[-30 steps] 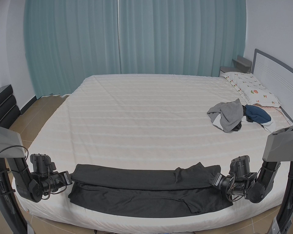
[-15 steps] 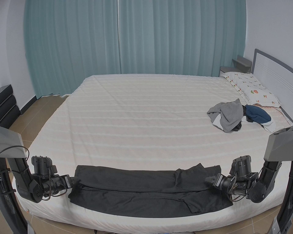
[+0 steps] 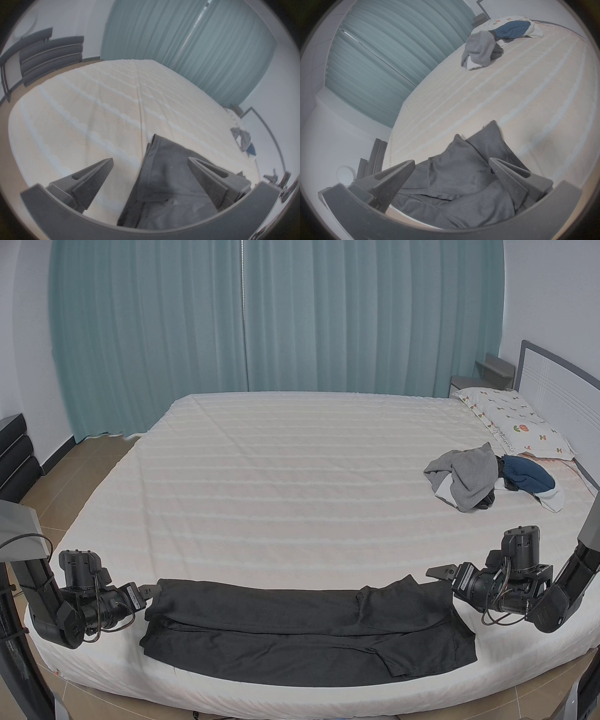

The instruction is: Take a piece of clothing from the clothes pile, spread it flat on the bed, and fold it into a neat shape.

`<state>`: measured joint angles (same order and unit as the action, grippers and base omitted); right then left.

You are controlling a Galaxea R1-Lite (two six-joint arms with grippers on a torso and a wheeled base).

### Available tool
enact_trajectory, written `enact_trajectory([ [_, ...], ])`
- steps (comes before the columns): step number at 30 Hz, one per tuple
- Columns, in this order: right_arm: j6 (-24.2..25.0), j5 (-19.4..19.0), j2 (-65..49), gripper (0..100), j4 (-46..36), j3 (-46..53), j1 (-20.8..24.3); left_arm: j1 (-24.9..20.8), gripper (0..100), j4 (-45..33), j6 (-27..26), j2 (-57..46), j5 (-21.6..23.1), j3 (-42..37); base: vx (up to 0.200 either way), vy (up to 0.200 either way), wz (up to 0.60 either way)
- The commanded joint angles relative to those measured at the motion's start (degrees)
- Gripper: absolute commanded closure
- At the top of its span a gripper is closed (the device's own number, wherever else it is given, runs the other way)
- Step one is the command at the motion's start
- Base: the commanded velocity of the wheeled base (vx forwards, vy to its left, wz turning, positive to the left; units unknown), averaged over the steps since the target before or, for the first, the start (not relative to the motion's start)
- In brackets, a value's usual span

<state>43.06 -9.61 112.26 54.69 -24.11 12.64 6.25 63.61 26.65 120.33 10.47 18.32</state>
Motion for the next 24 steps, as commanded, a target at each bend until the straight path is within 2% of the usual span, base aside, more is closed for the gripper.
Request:
enact_trajectory([
  [1,-0.08,-4.9,5.69,0,-0.19,-4.1,-1.22,0.34,0,-1.38,3.41,0.16,2.27,3.47,0.0,0.0,0.0],
  [4,-0.96,-7.8,9.55,0,0.07,-5.95,-2.89,0.95,0,-3.23,5.61,0.6,4.38,4.79,0.0,0.0,0.0],
  [6,-1.13,-7.97,9.82,0,0.16,-6.03,-3.06,1.04,0,-3.32,5.78,0.6,4.56,4.97,0.0,0.0,0.0],
  [7,-4.12,-9.2,12.28,0,0.33,-6.56,-4.73,1.48,0,-4.72,7.37,0.43,6.23,5.76,0.0,0.0,0.0],
  [9,-5.53,-9.99,13.33,0,0.42,-6.47,-5.35,1.48,0,-5.95,7.98,0.34,6.84,6.37,0.0,0.0,0.0],
  [20,-7.55,-12.19,16.15,0,0.51,-5.95,-5.17,1.48,0,-7.8,8.77,0.6,7.11,7.34,0.0,0.0,0.0],
  [21,-8.16,-12.28,16.23,100,0.51,-5.68,-5.26,1.48,0,-7.8,8.77,0.43,7.11,7.34,0.0,0.0,0.0],
  [24,-11.06,-12.28,16.06,100,0.51,-4.36,-5.52,1.48,0,-7.8,8.77,0.16,7.19,7.34,0.0,0.0,0.0],
])
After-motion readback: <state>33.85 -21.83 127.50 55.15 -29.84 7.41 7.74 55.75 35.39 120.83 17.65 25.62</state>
